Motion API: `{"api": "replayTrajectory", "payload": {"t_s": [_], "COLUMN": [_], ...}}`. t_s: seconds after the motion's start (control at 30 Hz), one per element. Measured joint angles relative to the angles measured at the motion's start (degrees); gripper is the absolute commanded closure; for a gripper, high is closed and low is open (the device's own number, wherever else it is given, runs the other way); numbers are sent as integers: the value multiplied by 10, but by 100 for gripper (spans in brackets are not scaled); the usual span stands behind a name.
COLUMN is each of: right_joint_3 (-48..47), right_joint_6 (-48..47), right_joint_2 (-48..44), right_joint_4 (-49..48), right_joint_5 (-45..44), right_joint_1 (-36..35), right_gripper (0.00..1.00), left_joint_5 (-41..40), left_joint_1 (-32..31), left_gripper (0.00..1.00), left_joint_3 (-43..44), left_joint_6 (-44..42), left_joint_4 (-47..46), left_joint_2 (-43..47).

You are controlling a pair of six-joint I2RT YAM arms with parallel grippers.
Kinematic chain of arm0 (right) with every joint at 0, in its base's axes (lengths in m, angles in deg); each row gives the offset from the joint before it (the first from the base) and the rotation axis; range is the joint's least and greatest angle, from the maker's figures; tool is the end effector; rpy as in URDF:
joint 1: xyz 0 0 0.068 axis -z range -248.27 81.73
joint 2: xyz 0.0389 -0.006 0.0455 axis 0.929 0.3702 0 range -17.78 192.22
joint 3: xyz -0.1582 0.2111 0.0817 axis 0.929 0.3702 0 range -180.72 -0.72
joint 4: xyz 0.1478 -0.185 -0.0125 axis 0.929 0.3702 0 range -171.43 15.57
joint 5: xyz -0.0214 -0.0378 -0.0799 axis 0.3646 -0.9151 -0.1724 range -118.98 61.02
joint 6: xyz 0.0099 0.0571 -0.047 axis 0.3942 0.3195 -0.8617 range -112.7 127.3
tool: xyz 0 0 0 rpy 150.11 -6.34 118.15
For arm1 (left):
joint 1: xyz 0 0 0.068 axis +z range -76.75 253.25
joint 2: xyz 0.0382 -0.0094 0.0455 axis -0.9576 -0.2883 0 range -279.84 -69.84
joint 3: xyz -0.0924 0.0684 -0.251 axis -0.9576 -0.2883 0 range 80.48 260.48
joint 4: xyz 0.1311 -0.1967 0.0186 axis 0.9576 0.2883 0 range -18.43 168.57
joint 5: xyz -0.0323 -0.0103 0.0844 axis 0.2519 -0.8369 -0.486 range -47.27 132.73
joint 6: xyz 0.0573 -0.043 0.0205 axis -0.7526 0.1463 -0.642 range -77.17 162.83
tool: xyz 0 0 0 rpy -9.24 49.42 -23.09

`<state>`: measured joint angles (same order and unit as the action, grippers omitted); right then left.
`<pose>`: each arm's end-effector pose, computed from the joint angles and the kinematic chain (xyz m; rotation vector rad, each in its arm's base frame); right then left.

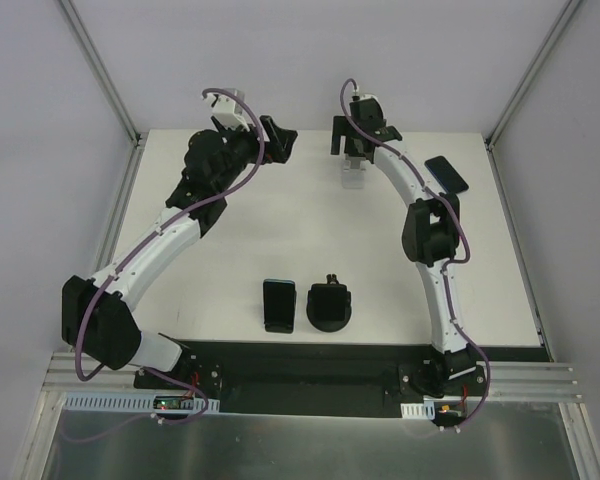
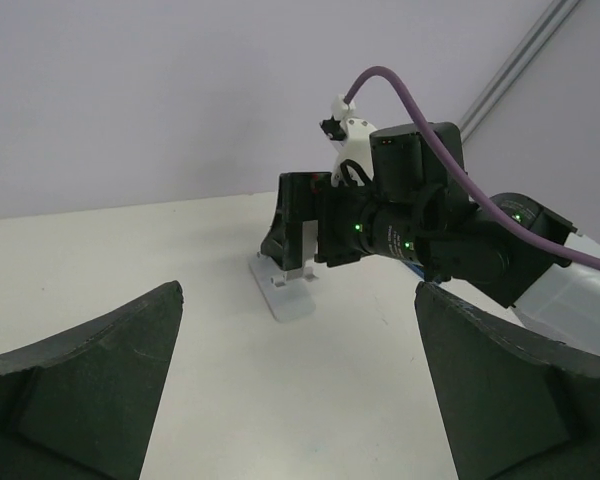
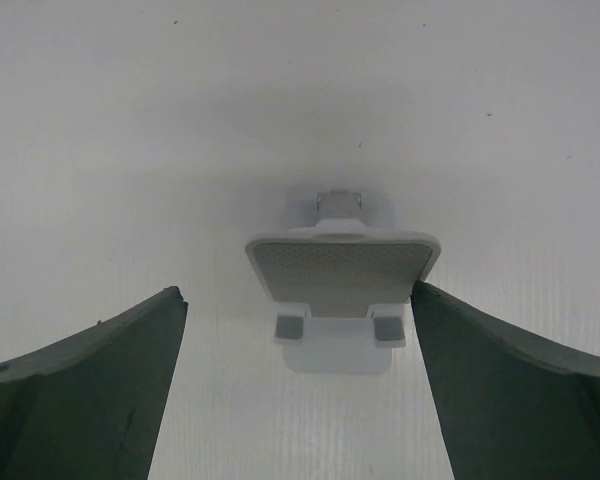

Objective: Place the phone on the phone stand

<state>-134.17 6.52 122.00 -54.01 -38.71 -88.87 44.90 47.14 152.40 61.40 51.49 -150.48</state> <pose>0.5291 0.1875 0.2463 -0.3023 2.1290 0.0175 0.3005 -0.1498 0.4304 0.1248 1.4002 -0.6767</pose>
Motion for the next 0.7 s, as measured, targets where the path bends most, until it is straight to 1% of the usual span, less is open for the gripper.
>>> {"api": "replayTrajectory", "payload": {"t_s": [0.17, 0.4, 0.47, 0.5, 0.53, 0.6, 0.63, 0.67, 0.7], "right_joint_3": [-8, -15, -17, -17, -16, -12, -10, -8, -5], "right_joint_6": [-13, -26, -33, -35, -39, -48, -52, -56, -62], "right_joint_2": [14, 30, 38, 40, 43, 44, 44, 44, 44], "right_joint_4": [0, -11, -14, -16, -17, -22, -26, -32, -37], "right_joint_5": [-49, -61, -61, -60, -60, -61, -61, -63, -65], "right_joint_1": [-3, -3, -3, -3, -3, -3, -3, -3, -3], "right_gripper": [3, 1, 6, 10, 18, 26, 40, 48, 64], "left_joint_5": [42, 63, 66, 66, 67, 68, 68, 68, 68], "left_joint_1": [25, 30, 30, 30, 30, 30, 30, 30, 30], "left_gripper": [3, 3, 3, 3, 3, 3, 3, 3, 3], "left_joint_3": [-58, -112, -118, -119, -119, -119, -119, -119, -119], "left_joint_6": [35, 69, 76, 78, 80, 81, 81, 81, 82], "left_joint_4": [-45, -80, -86, -88, -91, -93, -93, -93, -93], "left_joint_2": [6, 45, 52, 54, 54, 54, 54, 54, 53]}}
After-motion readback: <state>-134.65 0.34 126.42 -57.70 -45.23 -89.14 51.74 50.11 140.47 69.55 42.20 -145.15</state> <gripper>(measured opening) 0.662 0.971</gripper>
